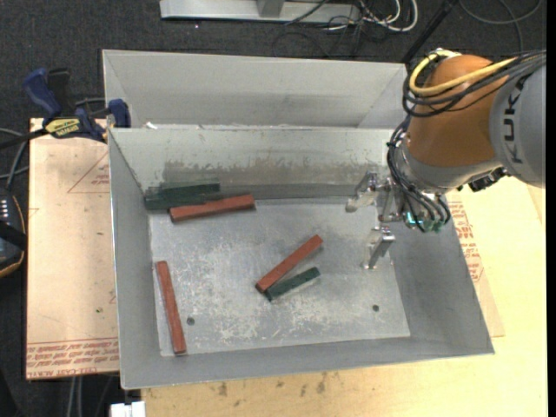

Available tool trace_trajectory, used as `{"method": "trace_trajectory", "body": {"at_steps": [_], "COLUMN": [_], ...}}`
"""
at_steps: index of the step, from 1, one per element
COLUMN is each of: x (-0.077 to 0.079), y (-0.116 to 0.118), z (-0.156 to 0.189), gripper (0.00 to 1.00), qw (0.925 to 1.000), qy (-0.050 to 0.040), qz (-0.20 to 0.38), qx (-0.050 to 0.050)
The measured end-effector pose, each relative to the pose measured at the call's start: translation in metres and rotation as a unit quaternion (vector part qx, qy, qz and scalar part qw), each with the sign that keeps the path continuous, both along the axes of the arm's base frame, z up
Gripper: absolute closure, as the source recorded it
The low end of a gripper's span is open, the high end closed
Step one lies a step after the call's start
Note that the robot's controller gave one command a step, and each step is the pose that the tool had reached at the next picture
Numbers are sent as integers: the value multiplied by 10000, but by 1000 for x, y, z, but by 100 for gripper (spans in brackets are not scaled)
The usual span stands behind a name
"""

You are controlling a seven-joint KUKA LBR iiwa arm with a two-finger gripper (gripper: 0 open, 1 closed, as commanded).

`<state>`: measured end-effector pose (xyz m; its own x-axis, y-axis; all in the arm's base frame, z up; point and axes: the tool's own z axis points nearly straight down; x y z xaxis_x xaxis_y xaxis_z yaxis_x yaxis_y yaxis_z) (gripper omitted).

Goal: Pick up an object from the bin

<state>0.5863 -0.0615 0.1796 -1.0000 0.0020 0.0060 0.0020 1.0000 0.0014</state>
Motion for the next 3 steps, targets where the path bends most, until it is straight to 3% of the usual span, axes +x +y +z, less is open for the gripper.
{"method": "trace_trajectory", "body": {"at_steps": [1,2,3], "x": [2,16,28], "y": [0,26,76], "z": [4,-34,-95], "gripper": [0,0,100], "qw": [10000,9994,9996], "qy": [-36,-71,-186], "qz": [8,343,223], "qx": [-5,-12,-4]}}
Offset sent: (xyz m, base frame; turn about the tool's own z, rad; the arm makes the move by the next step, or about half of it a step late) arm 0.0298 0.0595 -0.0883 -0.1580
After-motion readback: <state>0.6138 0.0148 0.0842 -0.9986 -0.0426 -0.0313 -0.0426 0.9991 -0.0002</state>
